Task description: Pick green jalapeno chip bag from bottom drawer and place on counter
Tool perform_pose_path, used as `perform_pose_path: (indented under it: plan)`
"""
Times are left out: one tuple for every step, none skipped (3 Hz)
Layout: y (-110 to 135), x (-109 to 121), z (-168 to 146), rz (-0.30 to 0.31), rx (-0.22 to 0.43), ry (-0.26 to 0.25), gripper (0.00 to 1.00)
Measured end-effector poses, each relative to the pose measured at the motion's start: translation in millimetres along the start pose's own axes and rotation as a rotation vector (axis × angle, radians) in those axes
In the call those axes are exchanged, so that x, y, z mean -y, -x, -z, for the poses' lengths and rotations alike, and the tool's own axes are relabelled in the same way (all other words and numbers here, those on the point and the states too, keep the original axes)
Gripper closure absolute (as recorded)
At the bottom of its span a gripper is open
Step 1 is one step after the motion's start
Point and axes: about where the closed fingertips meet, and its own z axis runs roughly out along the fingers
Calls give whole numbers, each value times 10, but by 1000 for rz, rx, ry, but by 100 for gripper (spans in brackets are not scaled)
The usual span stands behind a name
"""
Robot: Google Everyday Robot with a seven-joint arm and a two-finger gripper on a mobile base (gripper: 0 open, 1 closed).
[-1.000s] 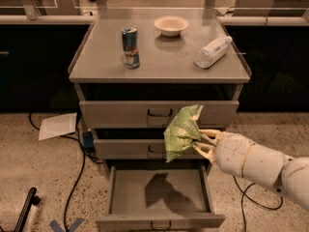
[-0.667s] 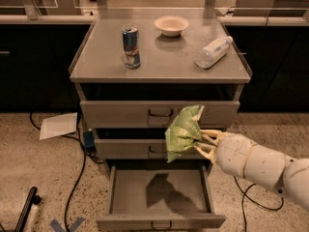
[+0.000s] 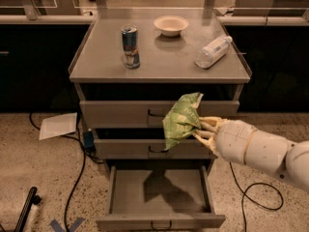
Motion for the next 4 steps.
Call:
perform_pose_path:
  plan:
    - [334,424,115,24,-6,-26,100]
    - [601,907,169,42,8,-72,100]
    - [700,1383,34,44,21,-131,100]
    - [723,1699,-262,39,28,-193,100]
